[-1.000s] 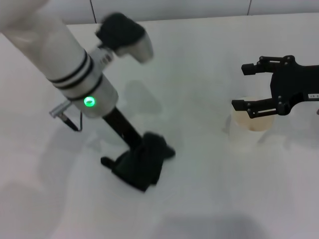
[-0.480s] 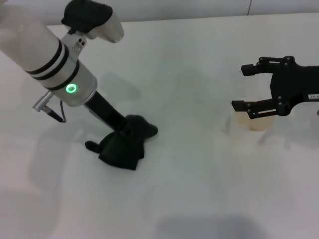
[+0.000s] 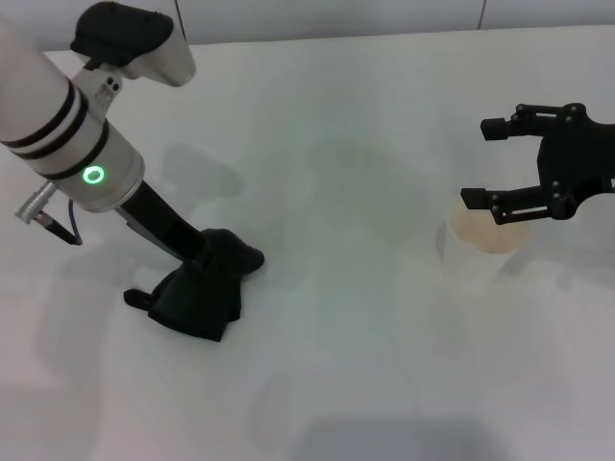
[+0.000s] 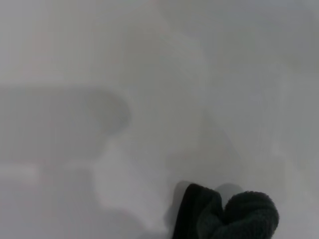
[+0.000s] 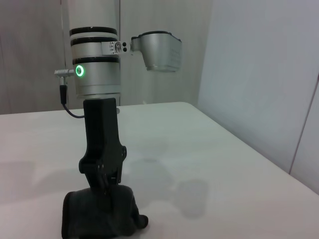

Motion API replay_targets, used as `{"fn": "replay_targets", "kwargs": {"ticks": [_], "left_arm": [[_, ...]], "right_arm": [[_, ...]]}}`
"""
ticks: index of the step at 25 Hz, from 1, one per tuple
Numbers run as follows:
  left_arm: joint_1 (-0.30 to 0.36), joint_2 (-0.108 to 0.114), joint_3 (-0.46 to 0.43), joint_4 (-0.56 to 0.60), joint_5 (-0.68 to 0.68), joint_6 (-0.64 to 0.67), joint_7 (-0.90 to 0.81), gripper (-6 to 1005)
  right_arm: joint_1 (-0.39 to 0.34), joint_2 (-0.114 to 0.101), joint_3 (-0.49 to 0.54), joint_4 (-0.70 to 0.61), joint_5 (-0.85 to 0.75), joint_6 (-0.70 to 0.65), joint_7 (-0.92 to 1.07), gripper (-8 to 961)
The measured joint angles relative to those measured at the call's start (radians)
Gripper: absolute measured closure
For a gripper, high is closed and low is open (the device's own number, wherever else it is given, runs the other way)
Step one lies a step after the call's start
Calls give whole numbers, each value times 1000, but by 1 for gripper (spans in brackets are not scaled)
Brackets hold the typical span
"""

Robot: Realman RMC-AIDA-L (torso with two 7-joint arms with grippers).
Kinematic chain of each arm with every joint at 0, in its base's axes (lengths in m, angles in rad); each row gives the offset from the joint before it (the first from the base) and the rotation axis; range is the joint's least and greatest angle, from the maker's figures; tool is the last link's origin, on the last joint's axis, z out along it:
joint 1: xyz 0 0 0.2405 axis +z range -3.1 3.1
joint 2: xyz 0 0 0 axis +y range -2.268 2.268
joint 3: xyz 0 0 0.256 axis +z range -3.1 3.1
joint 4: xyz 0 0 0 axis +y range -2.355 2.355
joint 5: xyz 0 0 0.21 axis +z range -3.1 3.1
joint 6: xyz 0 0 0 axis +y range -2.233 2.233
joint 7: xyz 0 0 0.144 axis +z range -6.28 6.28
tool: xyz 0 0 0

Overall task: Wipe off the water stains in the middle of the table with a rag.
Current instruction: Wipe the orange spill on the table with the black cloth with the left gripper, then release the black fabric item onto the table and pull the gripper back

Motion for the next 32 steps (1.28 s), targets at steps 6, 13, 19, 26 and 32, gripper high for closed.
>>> {"fn": "replay_targets", "kwargs": {"ticks": [6, 13, 19, 26, 32], "left_arm": [[5, 4, -26, -1, 4, -7, 9, 824], [17, -5, -16, 34, 4, -27, 24, 820], [19, -7, -13, 37, 5, -30, 24, 711], [19, -6, -14, 38, 6, -31, 25, 442], [19, -6, -14, 44, -2, -17, 25, 206]], "right_arm": [[3, 0, -3, 0, 1, 0, 0, 94], [2, 1, -4, -1, 2, 0, 0, 94], [1, 2, -5, -1, 2, -1, 0, 94], [1, 2, -7, -1, 3, -1, 0, 94], [-2, 2, -6, -1, 3, -8, 0, 94]]}}
